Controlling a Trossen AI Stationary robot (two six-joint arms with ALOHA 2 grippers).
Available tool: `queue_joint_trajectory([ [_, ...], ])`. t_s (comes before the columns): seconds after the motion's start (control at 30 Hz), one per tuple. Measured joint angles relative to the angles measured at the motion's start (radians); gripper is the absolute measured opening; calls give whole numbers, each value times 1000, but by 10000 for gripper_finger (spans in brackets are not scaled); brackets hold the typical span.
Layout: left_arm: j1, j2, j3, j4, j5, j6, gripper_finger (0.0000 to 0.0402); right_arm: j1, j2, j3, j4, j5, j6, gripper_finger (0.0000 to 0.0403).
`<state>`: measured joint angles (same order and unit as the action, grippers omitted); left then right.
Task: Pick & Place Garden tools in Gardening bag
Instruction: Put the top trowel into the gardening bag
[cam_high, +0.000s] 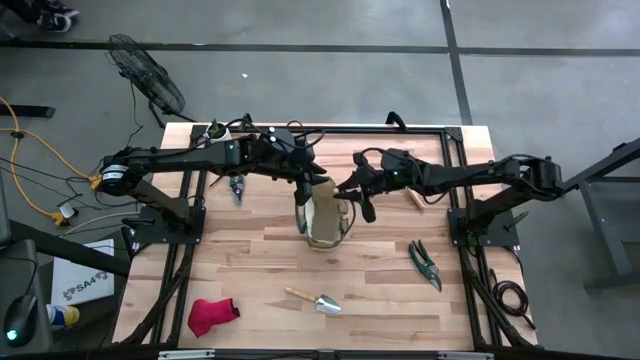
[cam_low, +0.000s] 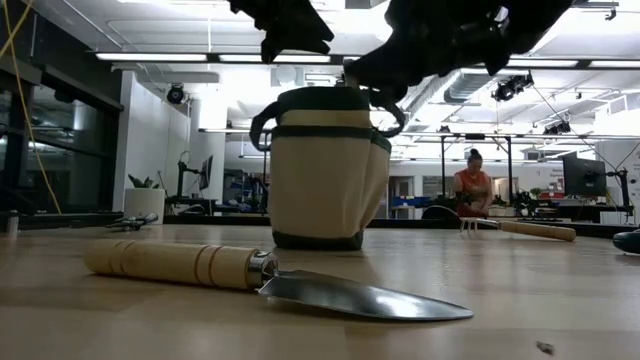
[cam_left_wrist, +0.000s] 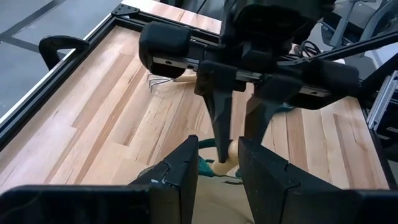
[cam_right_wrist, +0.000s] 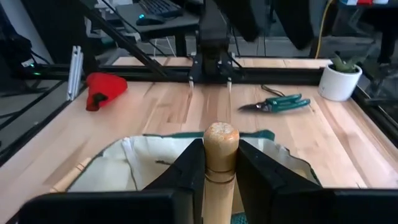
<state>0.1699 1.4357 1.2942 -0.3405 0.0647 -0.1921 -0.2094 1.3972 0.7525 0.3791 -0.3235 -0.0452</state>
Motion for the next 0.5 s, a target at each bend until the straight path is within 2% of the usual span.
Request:
queue_joint_trajectory([
  [0.3, 0, 0, 0, 1, 13, 0, 111, 0, 0, 0, -26, -7, -1, 77],
  [0.5, 0, 0, 0, 2, 13, 0, 111, 0, 0, 0, -24, -1, -3, 124],
])
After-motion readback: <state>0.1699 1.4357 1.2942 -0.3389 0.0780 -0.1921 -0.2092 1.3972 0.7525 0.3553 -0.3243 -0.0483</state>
